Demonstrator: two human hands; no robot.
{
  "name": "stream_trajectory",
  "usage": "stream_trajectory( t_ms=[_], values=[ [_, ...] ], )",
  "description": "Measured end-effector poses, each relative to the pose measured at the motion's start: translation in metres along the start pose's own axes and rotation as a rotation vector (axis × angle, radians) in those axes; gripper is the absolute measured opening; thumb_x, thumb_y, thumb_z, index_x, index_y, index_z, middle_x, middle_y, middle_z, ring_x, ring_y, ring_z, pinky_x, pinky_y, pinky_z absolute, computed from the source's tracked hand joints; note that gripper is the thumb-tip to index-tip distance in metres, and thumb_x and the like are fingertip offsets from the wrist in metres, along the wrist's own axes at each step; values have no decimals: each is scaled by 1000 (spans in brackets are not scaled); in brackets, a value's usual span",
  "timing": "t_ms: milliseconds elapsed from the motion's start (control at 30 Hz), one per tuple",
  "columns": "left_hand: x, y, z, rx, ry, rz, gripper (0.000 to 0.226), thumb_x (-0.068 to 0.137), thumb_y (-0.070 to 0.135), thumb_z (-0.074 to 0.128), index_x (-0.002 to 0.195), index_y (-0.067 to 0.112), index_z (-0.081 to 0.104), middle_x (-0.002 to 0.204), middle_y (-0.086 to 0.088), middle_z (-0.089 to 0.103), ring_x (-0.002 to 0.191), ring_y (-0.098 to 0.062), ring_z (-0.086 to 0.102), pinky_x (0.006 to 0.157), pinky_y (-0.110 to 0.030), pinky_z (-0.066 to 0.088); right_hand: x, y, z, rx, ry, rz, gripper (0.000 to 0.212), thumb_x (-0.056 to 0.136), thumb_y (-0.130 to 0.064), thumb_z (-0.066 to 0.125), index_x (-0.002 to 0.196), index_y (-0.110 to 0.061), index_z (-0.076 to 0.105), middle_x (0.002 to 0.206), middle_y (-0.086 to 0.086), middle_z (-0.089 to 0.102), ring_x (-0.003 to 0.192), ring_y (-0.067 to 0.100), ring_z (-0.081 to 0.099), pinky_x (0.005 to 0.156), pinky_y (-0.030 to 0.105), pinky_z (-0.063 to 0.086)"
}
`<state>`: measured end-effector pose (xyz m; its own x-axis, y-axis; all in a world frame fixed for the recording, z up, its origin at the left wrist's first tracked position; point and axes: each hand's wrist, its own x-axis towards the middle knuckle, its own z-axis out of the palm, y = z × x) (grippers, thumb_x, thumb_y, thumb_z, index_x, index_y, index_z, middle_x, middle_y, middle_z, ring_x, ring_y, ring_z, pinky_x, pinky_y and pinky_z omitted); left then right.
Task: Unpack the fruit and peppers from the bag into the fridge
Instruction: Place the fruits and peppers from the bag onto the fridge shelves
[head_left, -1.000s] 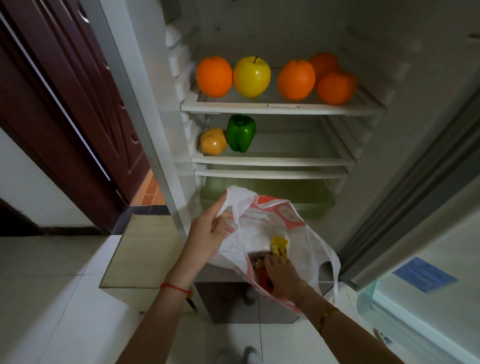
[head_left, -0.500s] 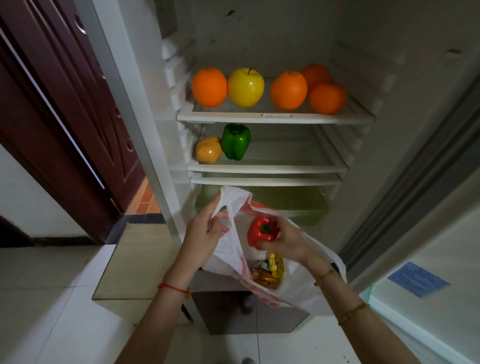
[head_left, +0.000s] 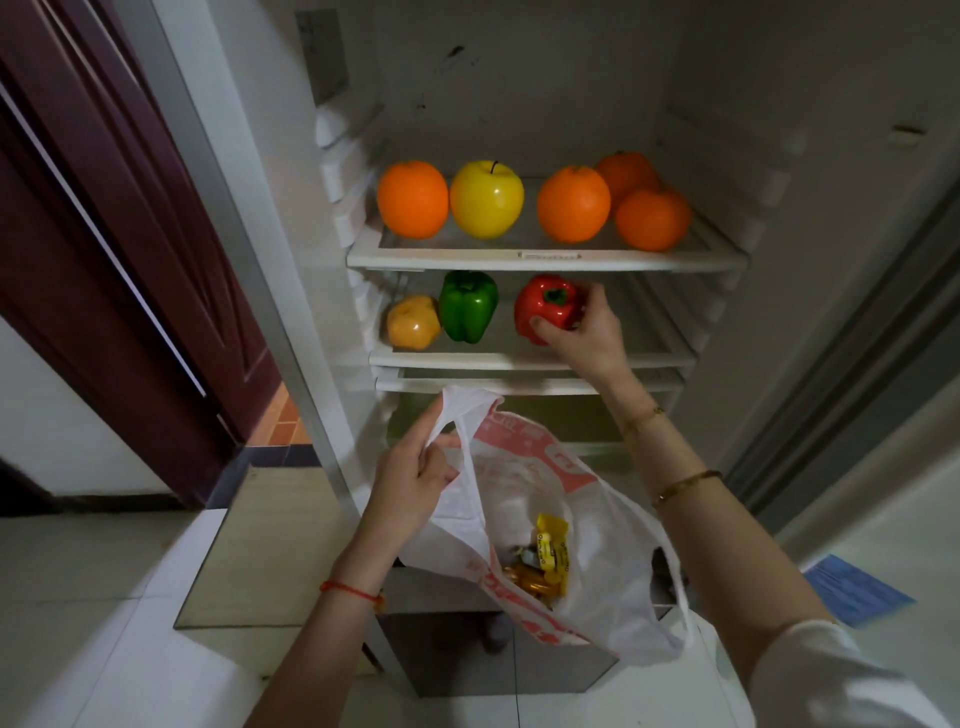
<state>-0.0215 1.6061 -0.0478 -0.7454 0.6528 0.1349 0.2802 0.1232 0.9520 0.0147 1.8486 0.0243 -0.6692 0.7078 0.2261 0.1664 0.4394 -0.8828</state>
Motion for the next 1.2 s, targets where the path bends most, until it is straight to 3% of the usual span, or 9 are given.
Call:
stream_trajectory(
  t_ms=[100,267,433,500,633,733,833,967,1200],
  values=[
    [0,3,-1,8,13,1,63,99,-1,41,132,51,27,100,-29,61,96,-21,66,70,-10,52,14,5,14,-54,-27,-18,71,77,-19,80,136,-9,42,134,12,53,122,26,53,98,30,47],
    [-1,4,-2,22,17,-26,59,99,1,41,145,36,27,107,-8,66,79,-17,66,70,-14,54,18,12,27,-41,-50,7,77,80,-18,78,142,-10,33,142,14,46,129,30,49,105,37,45],
    [-5,3,-3,10,22,-42,59,99,1,42,140,42,28,107,-2,65,75,-13,64,68,-16,54,6,15,20,-19,0,4,82,80,-24,78,144,-10,29,144,13,44,130,26,47,105,33,42],
    [-6,3,-2,5,20,-47,57,100,3,41,142,40,30,104,0,65,75,-12,64,66,-15,52,-7,19,13,-88,114,-78,65,82,-29,77,133,-9,42,131,10,53,118,21,53,99,33,47],
    [-6,0,1,-22,12,-52,56,100,4,41,144,37,34,98,-4,65,82,-19,65,67,-19,55,-56,29,0,-109,226,-377,12,92,-21,62,90,-9,58,83,1,60,71,11,57,62,25,49],
    [-6,-1,4,-21,-4,-50,56,100,3,42,143,37,36,97,-4,66,82,-21,65,67,-21,56,-101,55,0,-212,12,-416,24,96,-26,55,79,-11,61,65,-3,58,55,7,54,53,14,41],
    [-8,0,9,-20,-35,-43,54,100,5,42,144,35,39,98,-4,66,83,-21,64,69,-22,57,-133,97,12,-453,-208,-249,41,97,-38,50,66,-14,62,56,-3,58,47,7,52,49,18,41],
    [-11,2,15,-35,-54,-28,52,101,6,41,145,33,36,100,-5,63,77,-19,62,68,-19,56,-147,154,32,-635,-437,275,30,91,-29,59,74,-7,68,77,12,71,74,25,69,70,32,55],
    [-15,6,20,-45,-98,-17,53,100,5,41,141,38,34,97,2,62,75,-13,59,66,-16,52,-155,185,51,-696,-449,553,38,90,-33,63,112,-2,63,113,13,66,106,27,65,79,27,49]
  ],
)
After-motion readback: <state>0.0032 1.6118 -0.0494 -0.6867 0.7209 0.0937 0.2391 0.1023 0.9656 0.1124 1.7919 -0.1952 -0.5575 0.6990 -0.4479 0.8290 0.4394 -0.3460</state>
